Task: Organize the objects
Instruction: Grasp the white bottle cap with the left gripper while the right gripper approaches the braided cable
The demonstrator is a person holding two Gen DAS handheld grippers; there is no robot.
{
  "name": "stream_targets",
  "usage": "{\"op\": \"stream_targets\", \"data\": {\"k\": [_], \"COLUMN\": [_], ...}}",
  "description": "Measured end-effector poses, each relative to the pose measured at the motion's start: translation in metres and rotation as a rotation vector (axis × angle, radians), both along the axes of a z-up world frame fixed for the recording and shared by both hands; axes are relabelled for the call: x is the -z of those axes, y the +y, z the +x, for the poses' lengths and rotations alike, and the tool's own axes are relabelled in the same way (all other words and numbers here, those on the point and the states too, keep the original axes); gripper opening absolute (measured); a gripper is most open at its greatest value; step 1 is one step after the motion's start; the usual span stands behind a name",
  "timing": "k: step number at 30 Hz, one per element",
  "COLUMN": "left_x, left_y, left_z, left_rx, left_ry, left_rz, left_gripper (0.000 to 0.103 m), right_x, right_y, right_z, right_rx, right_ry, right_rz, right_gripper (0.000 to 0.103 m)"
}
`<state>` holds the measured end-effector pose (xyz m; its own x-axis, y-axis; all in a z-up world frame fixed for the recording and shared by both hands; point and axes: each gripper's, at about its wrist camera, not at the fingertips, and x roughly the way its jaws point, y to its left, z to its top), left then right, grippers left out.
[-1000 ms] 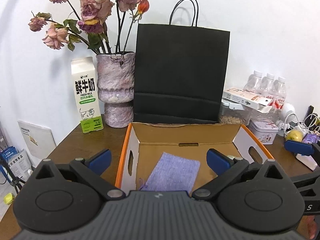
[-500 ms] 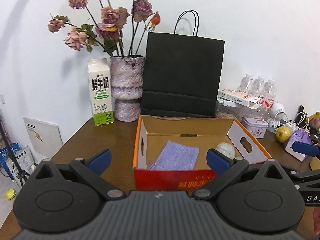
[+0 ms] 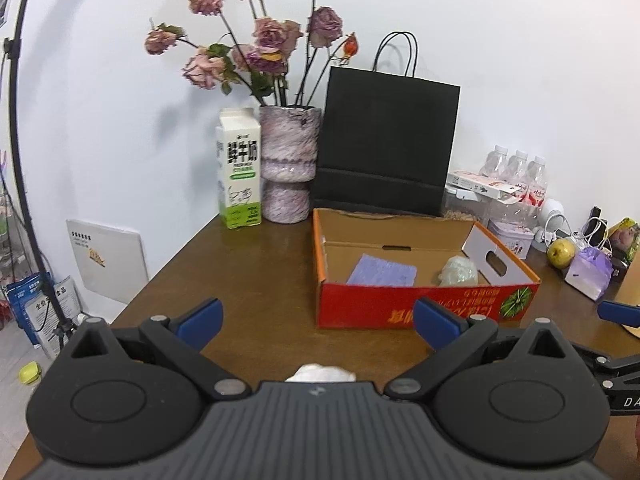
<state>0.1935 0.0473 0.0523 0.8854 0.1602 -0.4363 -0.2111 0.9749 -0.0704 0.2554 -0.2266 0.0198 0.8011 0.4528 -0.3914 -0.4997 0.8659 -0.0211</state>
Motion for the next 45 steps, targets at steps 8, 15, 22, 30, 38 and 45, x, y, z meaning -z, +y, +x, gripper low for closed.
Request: {"op": "stream_targets", "data": {"k": [8, 15, 22, 30, 38, 45], "left_x": [0.018, 0.042, 0.070, 0.094, 0.115, 0.120], "left_y": [0.024, 0.047, 0.056, 0.057, 0.050, 0.049], "left_z": [-0.037, -0.054, -0.061, -0.060, -0.043, -0.030], "left_rx": [0.004, 0.010, 0.031, 0.076, 0.123, 0.123], "left_ry": [0.018, 0.058, 0.101, 0.131, 0.189, 0.222], "left_rz": [-0.013, -0.028, 0.002, 0.030, 0.051, 0.052], "left_gripper": [0.103, 0.103, 0.103, 0.103, 0.103, 0.100], "right_x": [0.023, 0.040, 0.053, 0.068, 0.078, 0.082], "right_y": [0.001, 0.004, 0.013, 0.018, 0.025, 0.036], "right_z": [-0.030, -0.048, -0.057, -0.059, -0.050, -0.043], "right_rx": [0.030, 0.056, 0.084, 0.102, 0.109, 0.108], "right_ry": [0.042, 0.065, 0.064, 0.047, 0.045, 0.019], "right_rz": [-0.043, -0.074, -0.110, -0.150, -0.184, -0.229], "right_gripper": [0.103, 0.103, 0.103, 0.103, 0.103, 0.103]}}
